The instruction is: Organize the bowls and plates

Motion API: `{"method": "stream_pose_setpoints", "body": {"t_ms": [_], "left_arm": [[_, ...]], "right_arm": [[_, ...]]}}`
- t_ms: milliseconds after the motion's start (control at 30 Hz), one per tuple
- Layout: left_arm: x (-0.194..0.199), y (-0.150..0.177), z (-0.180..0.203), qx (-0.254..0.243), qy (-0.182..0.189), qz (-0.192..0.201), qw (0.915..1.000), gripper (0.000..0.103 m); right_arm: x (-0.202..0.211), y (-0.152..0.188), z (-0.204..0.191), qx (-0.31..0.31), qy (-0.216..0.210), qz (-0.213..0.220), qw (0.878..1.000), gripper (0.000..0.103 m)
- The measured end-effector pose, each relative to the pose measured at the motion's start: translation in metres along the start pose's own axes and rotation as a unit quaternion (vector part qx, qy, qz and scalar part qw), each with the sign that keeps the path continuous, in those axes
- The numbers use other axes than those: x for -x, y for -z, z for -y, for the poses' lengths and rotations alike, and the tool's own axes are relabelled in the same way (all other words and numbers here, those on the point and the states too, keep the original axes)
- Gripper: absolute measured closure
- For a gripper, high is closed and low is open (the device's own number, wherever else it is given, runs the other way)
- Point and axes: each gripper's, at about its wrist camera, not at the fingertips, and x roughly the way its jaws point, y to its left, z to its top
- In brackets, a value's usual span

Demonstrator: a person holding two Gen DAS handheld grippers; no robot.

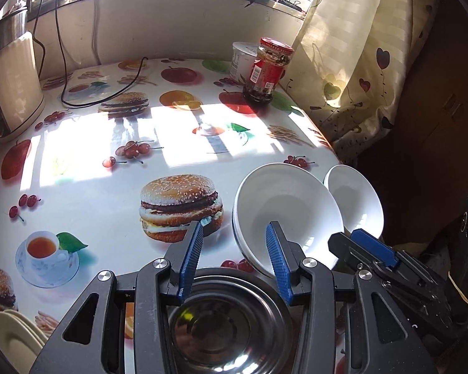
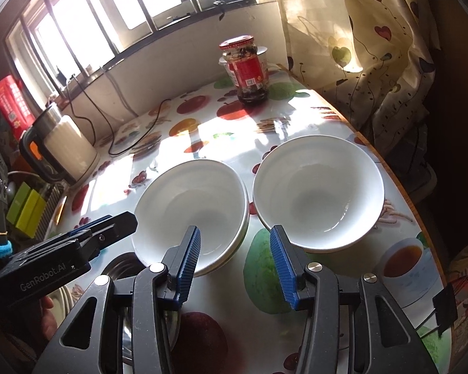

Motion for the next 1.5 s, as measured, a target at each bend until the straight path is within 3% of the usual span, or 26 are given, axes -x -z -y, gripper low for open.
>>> {"method": "stream_pose_setpoints", "body": {"t_ms": [300, 400, 567, 633, 1033, 1500], "left_arm": [[-0.010, -0.007, 0.002, -0.002, 0.000, -0.002, 1.0000, 0.059], [-0.014, -0.007, 0.001, 0.000, -0.003, -0.008, 1.0000, 0.069], [-0.019, -0.005, 0.001, -0.002, 0.000, -0.013, 0.9999, 0.071], [-0.020, -0.005, 0.001, -0.003, -0.001, -0.012, 0.9999, 0.076], [-0.025, -0.006, 0.003, -0.008, -0.004, -0.015, 0.9999, 0.090], [-0.024, -0.007, 0.005, -0.013, -0.011, -0.010, 0.9998, 0.091]], "right_arm": [[-0.004, -0.002, -0.004, 0.009, 0.008, 0.004, 1.000, 0.069], [-0.003, 0.000, -0.002, 0.003, 0.009, 0.006, 1.000, 0.074], [-0.006, 0.000, -0.001, 0.000, 0.008, 0.002, 1.000, 0.079], [-0.008, 0.000, -0.002, 0.000, 0.007, 0.001, 1.000, 0.085], [-0.012, -0.002, -0.002, -0.004, 0.010, 0.003, 1.000, 0.088], [-0.012, -0.004, -0.002, -0.003, 0.011, 0.004, 1.000, 0.089]]}}
